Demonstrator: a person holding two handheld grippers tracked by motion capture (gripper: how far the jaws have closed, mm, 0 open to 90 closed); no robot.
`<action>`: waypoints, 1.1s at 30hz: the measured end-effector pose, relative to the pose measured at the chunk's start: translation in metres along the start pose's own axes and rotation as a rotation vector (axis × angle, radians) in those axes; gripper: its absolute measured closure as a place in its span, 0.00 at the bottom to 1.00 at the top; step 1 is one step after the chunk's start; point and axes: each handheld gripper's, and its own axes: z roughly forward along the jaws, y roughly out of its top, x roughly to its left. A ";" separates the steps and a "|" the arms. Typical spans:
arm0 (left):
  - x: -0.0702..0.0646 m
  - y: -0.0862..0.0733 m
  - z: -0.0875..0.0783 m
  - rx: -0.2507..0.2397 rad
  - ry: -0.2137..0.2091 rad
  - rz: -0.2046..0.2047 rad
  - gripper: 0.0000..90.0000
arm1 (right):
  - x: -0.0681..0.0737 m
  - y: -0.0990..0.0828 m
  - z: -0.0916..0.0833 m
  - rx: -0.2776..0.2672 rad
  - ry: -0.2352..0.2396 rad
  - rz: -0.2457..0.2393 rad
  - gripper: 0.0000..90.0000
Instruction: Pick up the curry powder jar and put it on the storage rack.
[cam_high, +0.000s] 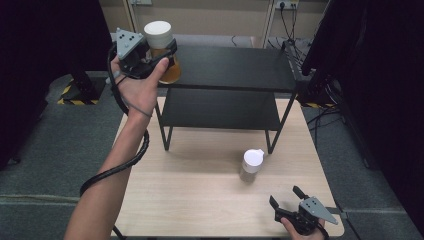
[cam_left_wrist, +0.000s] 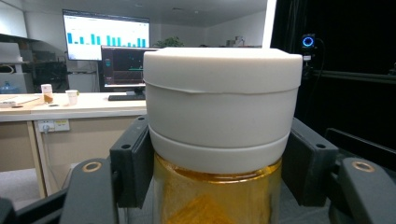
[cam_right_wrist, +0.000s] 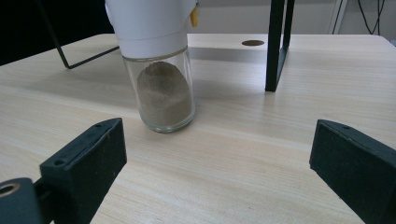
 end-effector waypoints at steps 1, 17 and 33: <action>-0.001 0.000 0.002 0.001 0.003 0.002 0.38 | 0.000 0.000 0.000 0.000 0.000 0.000 0.05; -0.005 -0.001 0.036 0.025 0.045 0.029 0.38 | -0.001 0.000 0.000 -0.002 0.003 0.000 0.05; -0.006 -0.005 0.049 0.042 0.065 0.030 0.38 | -0.001 -0.001 0.000 -0.003 0.005 -0.002 0.05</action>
